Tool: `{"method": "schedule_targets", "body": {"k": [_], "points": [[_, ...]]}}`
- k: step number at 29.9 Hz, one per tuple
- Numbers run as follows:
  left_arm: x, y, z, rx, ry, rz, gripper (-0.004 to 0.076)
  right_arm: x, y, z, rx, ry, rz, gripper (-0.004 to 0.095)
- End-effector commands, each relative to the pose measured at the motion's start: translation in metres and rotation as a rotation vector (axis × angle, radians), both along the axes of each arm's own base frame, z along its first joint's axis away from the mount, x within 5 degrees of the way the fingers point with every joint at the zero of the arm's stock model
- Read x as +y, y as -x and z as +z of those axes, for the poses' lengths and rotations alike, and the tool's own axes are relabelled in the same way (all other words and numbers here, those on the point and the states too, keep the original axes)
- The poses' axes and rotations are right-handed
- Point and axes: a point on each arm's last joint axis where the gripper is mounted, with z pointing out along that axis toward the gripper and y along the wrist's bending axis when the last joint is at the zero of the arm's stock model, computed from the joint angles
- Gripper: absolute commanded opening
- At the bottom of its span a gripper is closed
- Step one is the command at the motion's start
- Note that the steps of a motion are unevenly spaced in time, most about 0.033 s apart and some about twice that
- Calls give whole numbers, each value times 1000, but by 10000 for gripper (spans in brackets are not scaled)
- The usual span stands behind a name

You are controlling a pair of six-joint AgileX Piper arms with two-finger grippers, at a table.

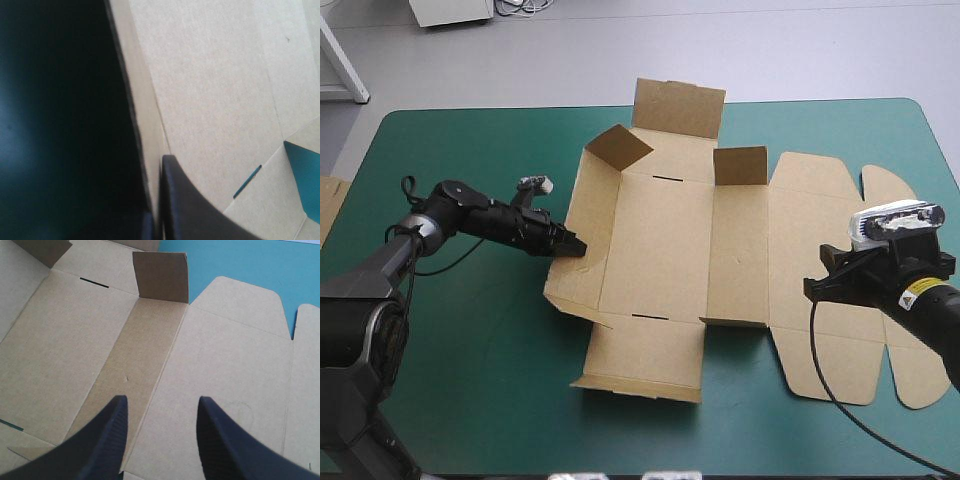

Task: Fold the box

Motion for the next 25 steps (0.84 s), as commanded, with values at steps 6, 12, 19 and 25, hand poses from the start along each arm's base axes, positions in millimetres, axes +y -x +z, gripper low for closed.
{"method": "schedule_targets", "body": {"k": [6,12,19,25], "points": [[-10,-15,97,-239,-145,-68,-10,-1,0,35,-177,-30,-6,416],[-23,-18,143,-404,-283,-100,-10,-2,5,52,-223,-36,-4,416],[-36,-13,204,-652,-361,-134,-10,-3,6,55,-226,-28,1,417],[-39,0,245,-827,-398,-210,-8,-2,6,56,-235,-8,15,416]]}}
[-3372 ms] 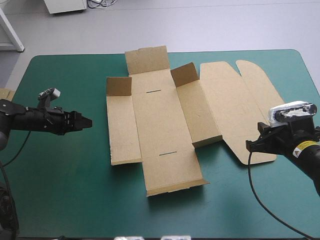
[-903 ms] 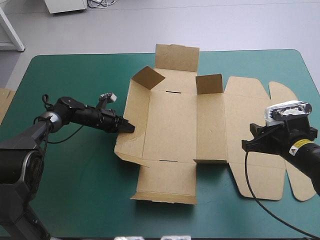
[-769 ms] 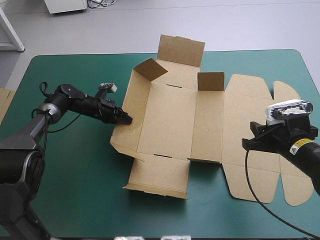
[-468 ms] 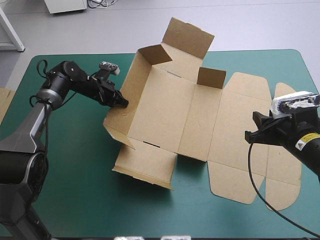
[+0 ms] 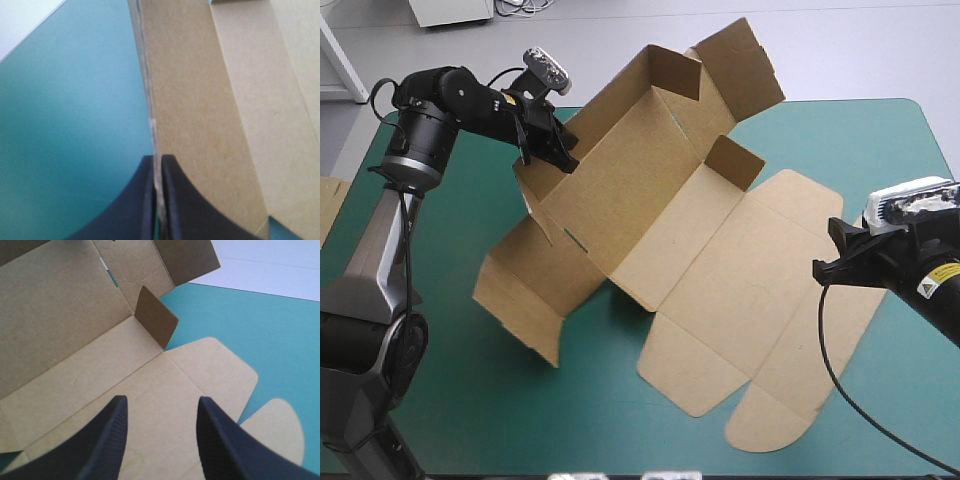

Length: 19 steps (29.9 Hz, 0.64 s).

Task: Fold the box

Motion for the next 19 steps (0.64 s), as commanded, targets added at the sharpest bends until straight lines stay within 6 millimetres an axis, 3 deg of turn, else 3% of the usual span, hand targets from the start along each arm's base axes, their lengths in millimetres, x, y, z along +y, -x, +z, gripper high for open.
{"method": "schedule_targets", "body": {"k": [1,9,19], "points": [[2,25,53,-184,38,-35,-8,-1,1,17,-106,-11,-1,416],[0,38,68,-286,-79,-200,-5,-1,1,19,-120,-11,1,416],[-37,54,72,-501,-397,-468,12,-1,1,19,-122,-13,4,416]]}}
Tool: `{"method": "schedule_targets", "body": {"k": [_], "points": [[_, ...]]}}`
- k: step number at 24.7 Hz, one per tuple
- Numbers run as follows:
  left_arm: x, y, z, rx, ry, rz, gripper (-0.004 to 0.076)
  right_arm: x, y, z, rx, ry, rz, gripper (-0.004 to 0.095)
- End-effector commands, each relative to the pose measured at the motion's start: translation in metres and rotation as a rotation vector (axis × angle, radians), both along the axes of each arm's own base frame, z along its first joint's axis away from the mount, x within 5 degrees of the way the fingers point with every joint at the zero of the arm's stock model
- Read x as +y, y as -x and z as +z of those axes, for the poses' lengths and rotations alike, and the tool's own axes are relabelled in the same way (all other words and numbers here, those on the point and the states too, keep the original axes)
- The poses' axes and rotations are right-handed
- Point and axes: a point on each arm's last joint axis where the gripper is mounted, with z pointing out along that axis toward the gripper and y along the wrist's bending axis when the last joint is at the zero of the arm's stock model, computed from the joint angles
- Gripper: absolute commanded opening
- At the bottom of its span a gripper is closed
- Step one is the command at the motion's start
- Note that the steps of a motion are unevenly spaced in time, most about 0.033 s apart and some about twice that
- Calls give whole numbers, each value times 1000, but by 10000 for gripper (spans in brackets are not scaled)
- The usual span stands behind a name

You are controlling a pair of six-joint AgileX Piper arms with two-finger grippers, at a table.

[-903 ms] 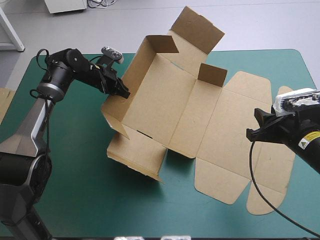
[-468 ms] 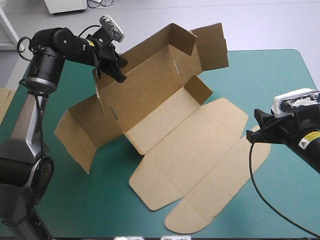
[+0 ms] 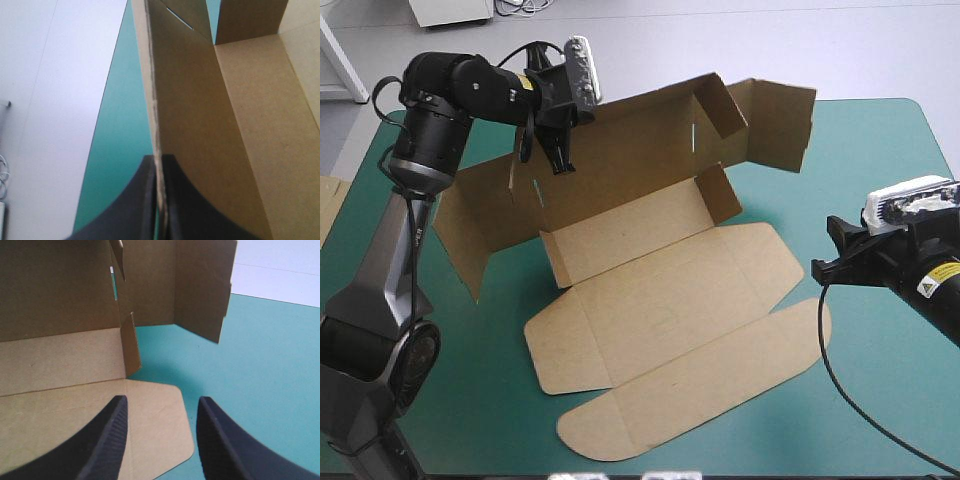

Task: Fold the box

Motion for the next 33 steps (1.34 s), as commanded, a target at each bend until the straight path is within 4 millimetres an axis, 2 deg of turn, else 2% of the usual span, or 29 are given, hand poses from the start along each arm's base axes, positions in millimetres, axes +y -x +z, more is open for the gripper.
{"method": "schedule_targets", "body": {"k": [1,7,15,19,22,26,30,33], "points": [[-6,32,29,-119,-74,-84,12,-2,1,18,-109,-12,-7,416],[-33,44,28,-189,-179,-121,10,-3,0,18,-122,40,-10,416],[-61,56,24,-180,-130,-68,-10,-13,1,25,-156,129,-86,416],[-73,50,8,-181,-133,-69,-10,-16,3,32,-180,137,-109,416],[-77,39,-16,-190,-164,-42,-10,-16,4,32,-167,136,-110,416],[-78,37,-33,-264,-82,-9,-10,-17,4,31,-157,149,-115,416],[-68,52,-47,-389,10,15,-10,-22,2,31,-163,227,-152,416],[-73,71,-63,-444,6,-58,-10,-28,-3,25,-111,293,-209,416]]}}
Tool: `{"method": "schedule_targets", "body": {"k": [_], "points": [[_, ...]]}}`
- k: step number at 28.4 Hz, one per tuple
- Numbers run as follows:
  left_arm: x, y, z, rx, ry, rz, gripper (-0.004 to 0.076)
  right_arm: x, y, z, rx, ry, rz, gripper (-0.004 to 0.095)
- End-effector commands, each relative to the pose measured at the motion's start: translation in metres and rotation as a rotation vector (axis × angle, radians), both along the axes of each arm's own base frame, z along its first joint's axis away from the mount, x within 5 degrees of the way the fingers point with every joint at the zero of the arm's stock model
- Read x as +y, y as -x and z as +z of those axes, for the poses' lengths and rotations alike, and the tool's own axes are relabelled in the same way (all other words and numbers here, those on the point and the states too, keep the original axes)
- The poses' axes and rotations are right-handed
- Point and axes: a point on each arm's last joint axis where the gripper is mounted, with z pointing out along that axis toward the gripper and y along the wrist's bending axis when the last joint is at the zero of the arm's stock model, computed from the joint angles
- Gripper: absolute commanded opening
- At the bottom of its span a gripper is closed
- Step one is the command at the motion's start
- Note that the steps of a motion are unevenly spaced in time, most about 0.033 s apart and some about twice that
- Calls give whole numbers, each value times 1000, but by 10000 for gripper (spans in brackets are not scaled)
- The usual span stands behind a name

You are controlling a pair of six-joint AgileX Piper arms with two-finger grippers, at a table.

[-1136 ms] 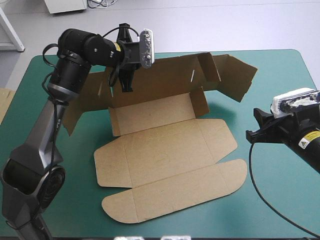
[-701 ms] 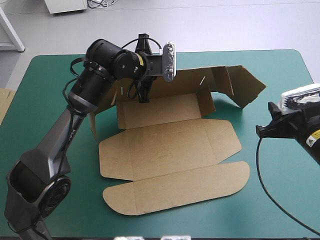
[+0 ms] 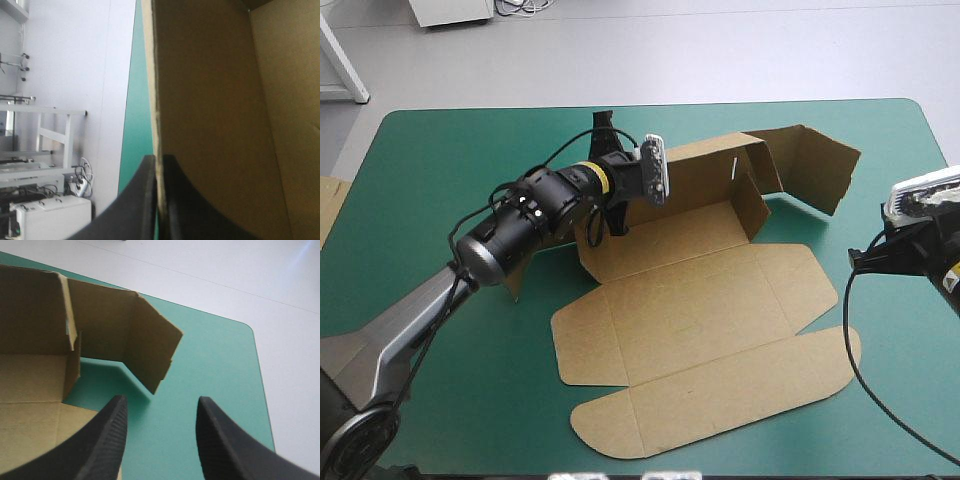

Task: Fold the box

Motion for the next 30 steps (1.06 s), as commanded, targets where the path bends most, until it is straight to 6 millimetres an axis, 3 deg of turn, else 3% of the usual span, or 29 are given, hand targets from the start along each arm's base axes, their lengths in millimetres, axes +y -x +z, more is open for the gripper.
{"method": "schedule_targets", "body": {"k": [1,6,14,20,30], "points": [[-5,28,22,-171,80,-99,-10,-9,-3,8,-36,74,-78,416],[-14,36,15,-227,73,-168,-10,-19,-1,-5,43,96,-197,416],[-13,28,17,-299,77,-181,-10,-22,6,-7,72,56,-235,416],[-11,18,10,-397,115,-224,-8,-25,25,-1,42,14,-233,416],[-9,27,-10,-396,149,-263,12,-27,24,-1,59,29,-249,414]]}}
